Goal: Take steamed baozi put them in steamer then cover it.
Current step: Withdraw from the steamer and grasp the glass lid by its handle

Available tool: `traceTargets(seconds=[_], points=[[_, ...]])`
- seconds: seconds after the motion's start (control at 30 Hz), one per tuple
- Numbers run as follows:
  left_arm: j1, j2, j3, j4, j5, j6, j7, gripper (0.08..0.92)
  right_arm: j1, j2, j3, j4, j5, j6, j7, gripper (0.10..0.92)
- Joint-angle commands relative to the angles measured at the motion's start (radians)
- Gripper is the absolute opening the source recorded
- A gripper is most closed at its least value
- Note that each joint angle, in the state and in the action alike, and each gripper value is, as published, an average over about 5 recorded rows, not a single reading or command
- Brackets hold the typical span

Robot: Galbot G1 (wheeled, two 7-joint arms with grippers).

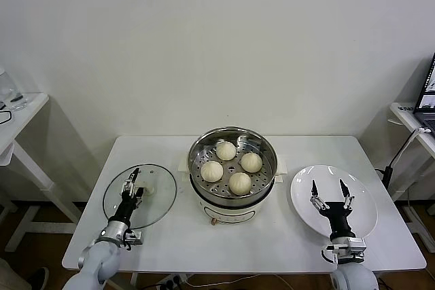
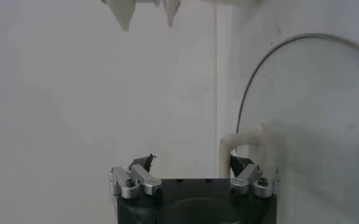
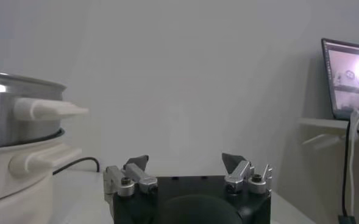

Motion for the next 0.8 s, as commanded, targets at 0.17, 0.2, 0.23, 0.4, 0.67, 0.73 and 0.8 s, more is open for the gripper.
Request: traceTargets(seconds=[0.17,0.2,0.23,0.4,0.67,0.73,0.8], points=[[-0.038,-0.008,0.010,0.048,0.009,0.003,-0.006,0.823,-0.002,-0.001,0.001,0.009,-0.007,-0.001,0.000,0.823],[-0.038,-0.008,0.010,0.051,0.011,0.003,-0.007,0.823,-0.001,0.000,0.001,0.010,-0.007,-0.001,0.000,0.823],[-0.038,-0.009,0.010,0.053,0.014,0.004,-0.007,0.823,-0.001,0.000,0.001,0.010,-0.007,-0.001,0.000,0.823],[-0.042,-0.013,0.009,0.063,0.017,0.006,-0.004,0.808,0.000,-0.003,0.001,0.014,-0.009,-0.001,-0.001,0.823],[-0.042,-0.019,0.007,0.073,0.019,0.008,-0.001,0.599,0.001,-0.004,-0.001,0.014,-0.011,-0.001,-0.002,0.823],[-0.043,-0.019,0.006,0.076,0.020,0.009,0.000,0.547,0.003,-0.005,-0.002,0.015,-0.012,-0.001,-0.002,0.823],[-0.044,-0.020,0.005,0.079,0.020,0.010,0.000,0.487,0.004,-0.005,-0.002,0.017,-0.012,-0.001,-0.002,0.823]])
